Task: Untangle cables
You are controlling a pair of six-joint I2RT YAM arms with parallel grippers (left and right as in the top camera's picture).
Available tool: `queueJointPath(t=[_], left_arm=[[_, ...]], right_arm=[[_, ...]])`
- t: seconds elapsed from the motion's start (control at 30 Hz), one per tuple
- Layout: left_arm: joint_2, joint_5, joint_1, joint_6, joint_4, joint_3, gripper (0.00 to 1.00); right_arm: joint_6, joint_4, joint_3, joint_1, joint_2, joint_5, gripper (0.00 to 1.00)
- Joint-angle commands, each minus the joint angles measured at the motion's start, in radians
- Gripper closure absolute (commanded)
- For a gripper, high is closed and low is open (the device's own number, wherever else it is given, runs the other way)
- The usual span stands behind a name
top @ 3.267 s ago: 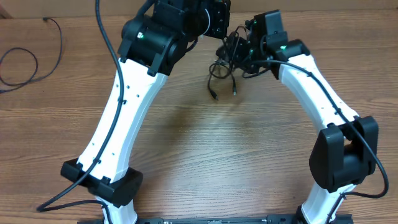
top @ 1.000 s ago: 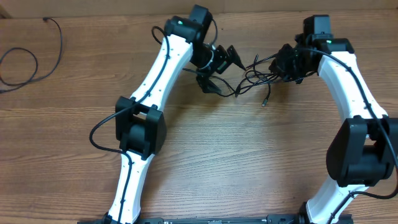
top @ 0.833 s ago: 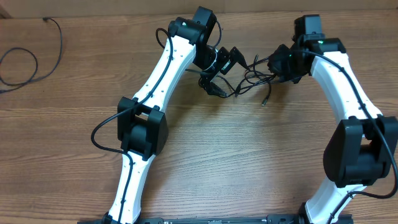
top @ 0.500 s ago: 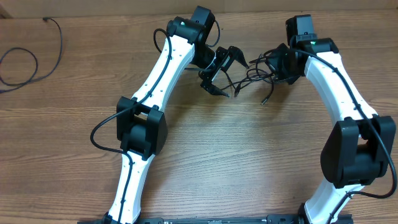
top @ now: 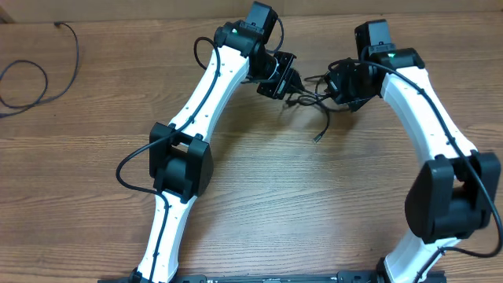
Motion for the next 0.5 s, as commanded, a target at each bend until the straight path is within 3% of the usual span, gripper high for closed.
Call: queueJointPath(t=[0.0,0.2,0.47], left_arm=[[0.005,-0.084,0.026,0.167,0.023,0.002,0.96],[-0.008,-0.109,0.093,0.495,0.016,0.003,0.96],[-0.1,-0.156,0.187,0.792,-0.13,0.003,0.96]], right_arm=[[-0.095,-0.002,0.0,0.001,-0.071,-0.013,0.96],[-0.222,-0.02,0.0,0.001,-0.069,0.142,0.96],[-0.258,-0.027,0.0,0.001,-0.069,0.249,0.86]])
